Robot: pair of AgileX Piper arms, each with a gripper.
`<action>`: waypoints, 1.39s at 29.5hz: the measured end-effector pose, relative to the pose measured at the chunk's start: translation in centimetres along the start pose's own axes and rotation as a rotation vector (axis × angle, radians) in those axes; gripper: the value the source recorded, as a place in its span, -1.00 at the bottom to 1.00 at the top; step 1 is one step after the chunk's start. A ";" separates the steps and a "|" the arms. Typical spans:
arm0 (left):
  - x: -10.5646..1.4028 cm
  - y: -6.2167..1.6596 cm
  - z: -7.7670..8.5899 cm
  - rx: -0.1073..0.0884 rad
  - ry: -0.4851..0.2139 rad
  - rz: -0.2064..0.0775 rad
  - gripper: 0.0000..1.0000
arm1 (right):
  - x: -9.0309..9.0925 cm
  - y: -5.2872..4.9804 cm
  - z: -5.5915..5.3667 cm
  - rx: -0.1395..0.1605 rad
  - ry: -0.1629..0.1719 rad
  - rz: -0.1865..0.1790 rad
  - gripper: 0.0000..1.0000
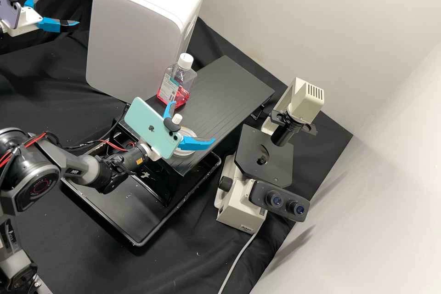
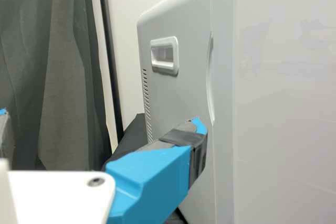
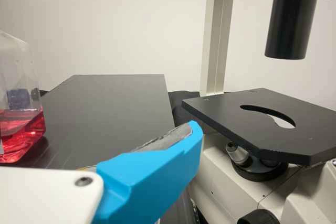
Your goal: Remove the lid from the petri dish
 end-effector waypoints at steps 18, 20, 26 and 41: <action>0.0 -0.30 0.4 -0.015 0.000 -0.007 1.00 | 0.0 0.0 0.0 0.000 0.000 0.000 1.00; 0.0 -0.35 1.1 -0.016 -0.023 -0.003 1.00 | 0.0 0.0 0.0 0.000 0.000 0.000 1.00; -0.7 -1.23 4.8 -0.015 -0.177 -0.020 1.00 | 0.0 0.0 0.0 0.000 0.000 0.000 1.00; -4.8 -6.85 9.6 -0.039 -0.460 -0.170 1.00 | 0.0 0.0 0.0 0.000 0.000 0.000 1.00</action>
